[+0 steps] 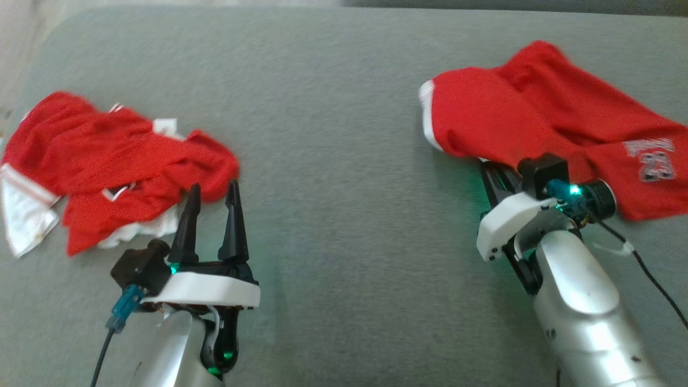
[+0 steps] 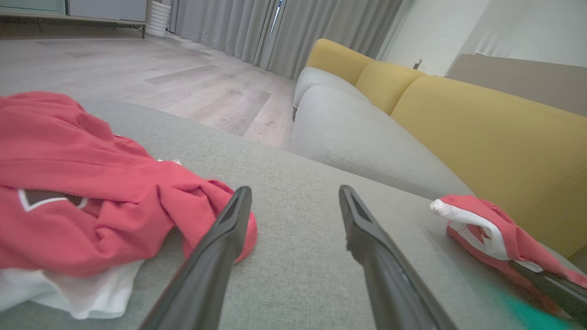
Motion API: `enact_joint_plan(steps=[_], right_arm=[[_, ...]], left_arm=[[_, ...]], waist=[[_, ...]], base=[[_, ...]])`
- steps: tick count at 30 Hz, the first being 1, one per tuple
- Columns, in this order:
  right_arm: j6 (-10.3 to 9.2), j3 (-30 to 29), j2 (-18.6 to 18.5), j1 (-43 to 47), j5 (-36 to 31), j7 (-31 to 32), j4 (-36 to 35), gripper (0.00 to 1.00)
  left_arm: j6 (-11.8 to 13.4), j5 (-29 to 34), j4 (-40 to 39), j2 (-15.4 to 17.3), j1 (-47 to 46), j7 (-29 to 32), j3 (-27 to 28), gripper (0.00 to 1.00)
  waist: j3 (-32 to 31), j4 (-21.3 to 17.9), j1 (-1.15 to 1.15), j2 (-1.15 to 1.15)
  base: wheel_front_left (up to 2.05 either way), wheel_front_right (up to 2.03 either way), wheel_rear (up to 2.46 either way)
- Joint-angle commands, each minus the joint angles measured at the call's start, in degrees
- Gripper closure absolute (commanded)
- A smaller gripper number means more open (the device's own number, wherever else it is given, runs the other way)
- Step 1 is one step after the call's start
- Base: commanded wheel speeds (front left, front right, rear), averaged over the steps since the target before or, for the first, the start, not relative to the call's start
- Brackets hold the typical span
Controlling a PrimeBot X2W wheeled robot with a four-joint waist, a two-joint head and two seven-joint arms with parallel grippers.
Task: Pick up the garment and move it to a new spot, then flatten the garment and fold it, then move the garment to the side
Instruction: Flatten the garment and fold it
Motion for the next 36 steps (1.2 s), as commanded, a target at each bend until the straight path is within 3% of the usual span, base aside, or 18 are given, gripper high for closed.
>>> enact_joint_plan(steps=[1, 8, 11, 17, 20, 21, 22, 31, 36], right_arm=[[-0.04, 0.64, 0.59, 1.93, -1.61, -0.13, -3.45, 1.00], [-0.04, -1.65, 0.33, 8.67, -7.75, 5.08, -12.34, 1.00], [-0.04, -3.17, -1.95, 12.35, -11.00, 8.64, -19.10, 1.00], [-0.04, -9.01, -5.98, 18.41, -13.48, 15.87, -32.96, 1.00], [-0.04, -12.07, -5.84, 20.54, -13.87, 18.68, -36.84, 1.00], [-0.04, -12.95, -5.50, 21.07, -13.83, 19.04, -37.65, 0.07], [-0.04, -13.50, -5.10, 21.58, -13.92, 19.43, -38.16, 0.00], [-0.04, -15.39, -0.29, 23.62, -15.52, 15.39, -42.97, 0.00], [-0.04, -11.51, 0.50, 23.66, -12.41, 8.97, -45.09, 0.00]], left_arm=[[-0.05, 0.47, -1.61, 0.44, -1.10, -0.46, 2.21, 0.00], [0.33, 0.37, -2.16, 0.44, 0.94, -0.46, 3.43, 0.00], [0.45, 0.48, -2.45, 0.44, 1.81, -0.46, 3.98, 0.00], [0.65, 0.10, -2.93, 0.44, 2.04, -0.46, 3.62, 0.00], [0.74, -0.08, -2.94, 0.44, 2.08, -0.46, 3.18, 0.00], [0.72, -0.12, -2.91, 0.44, 2.09, -0.46, 2.99, 0.00], [0.69, -0.16, -2.89, 0.44, 2.12, -0.46, 2.87, 0.00], [0.48, 0.33, -2.55, 0.44, 2.82, -0.46, 3.37, 0.00], [0.35, 0.64, -2.41, 0.44, 3.14, -0.46, 3.50, 0.00]], waist=[[-2.62, -3.81, 0.00, 0.00], [-6.00, -8.86, 0.00, 0.00], [-6.81, -10.71, 0.00, 0.00], [-7.67, -12.00, 0.00, 0.00], [-7.84, -11.89, 0.00, 0.00], [-7.87, -11.71, 0.00, 0.00], [-7.89, -11.53, 0.00, 0.00], [-7.81, -10.51, 0.00, 0.00], [-7.89, -10.62, 0.00, 0.00]], base=[[0.00, 0.00, 0.00], [0.00, 0.00, 0.00], [0.00, 0.00, 0.00], [0.00, 0.00, 0.00], [0.00, 0.00, 0.00], [0.00, 0.00, 0.00], [0.00, 0.00, 0.00], [0.00, 0.00, 0.00], [0.00, 0.00, 0.00]])
